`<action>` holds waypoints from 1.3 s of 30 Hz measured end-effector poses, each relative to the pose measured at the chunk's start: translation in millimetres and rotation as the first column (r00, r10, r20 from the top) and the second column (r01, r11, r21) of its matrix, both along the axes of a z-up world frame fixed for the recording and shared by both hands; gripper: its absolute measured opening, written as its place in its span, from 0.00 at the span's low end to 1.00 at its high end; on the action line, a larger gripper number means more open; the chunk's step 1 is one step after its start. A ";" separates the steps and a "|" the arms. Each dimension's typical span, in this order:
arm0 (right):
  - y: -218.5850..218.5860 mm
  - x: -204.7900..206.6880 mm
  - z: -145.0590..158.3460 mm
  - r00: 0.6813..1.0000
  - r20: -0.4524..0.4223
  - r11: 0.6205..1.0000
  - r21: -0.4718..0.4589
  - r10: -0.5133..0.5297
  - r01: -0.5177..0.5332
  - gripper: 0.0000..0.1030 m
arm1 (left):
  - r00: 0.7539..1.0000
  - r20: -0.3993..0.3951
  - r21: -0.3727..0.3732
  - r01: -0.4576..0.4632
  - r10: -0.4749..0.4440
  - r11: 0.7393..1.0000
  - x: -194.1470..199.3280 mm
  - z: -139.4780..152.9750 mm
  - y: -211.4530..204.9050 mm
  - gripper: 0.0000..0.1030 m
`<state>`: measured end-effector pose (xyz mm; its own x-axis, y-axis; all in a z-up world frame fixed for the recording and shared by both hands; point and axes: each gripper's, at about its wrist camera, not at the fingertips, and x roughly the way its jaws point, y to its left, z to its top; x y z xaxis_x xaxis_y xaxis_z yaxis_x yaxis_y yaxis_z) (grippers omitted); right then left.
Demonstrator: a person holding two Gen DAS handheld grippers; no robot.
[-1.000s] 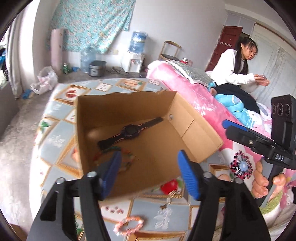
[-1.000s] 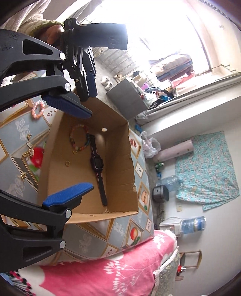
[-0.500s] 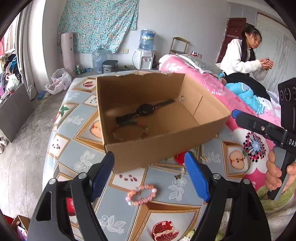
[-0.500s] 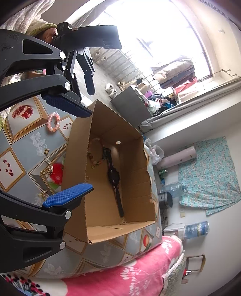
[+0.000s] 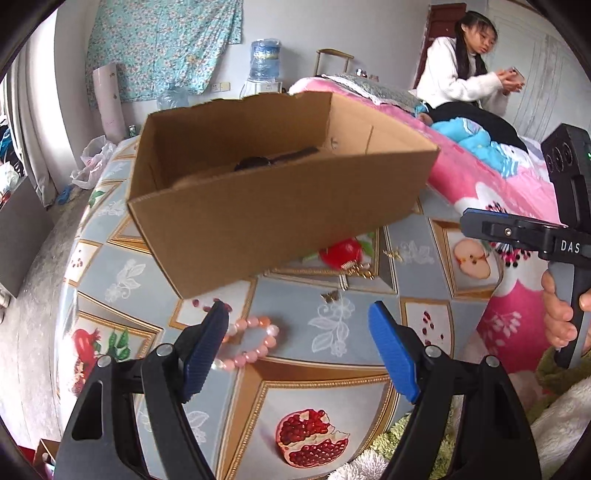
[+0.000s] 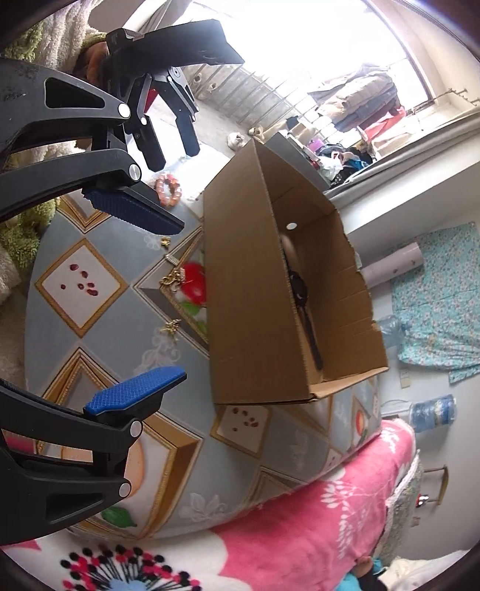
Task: Organize jewelry
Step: 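Withdraw both tools from the box toward the remaining gold charms, then close the left tool on a small gold charm beside the box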
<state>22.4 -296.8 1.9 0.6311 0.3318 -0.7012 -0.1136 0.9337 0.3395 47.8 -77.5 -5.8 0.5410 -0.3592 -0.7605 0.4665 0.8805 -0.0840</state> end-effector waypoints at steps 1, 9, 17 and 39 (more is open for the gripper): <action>2.0 0.0 -4.0 1.000 -0.014 1.000 0.004 0.005 -0.005 0.65 | 1.000 0.000 0.003 0.008 -0.008 1.000 -1.3 -3.5 -1.7 0.74; 28.6 4.9 -30.3 0.994 -0.083 0.998 0.020 0.066 -0.065 0.44 | 0.998 0.004 0.007 0.070 -0.070 0.998 7.8 -25.9 -20.3 0.51; 40.1 13.0 -47.6 0.989 -0.128 0.997 0.027 0.077 -0.074 0.40 | 0.993 -0.038 0.020 0.113 -0.112 0.993 30.4 -45.0 -39.2 0.37; 22.8 11.8 -51.3 0.992 -0.116 0.999 0.008 0.042 -0.042 0.38 | 0.990 -0.004 0.119 0.139 -0.139 0.983 32.6 -56.6 -60.9 0.12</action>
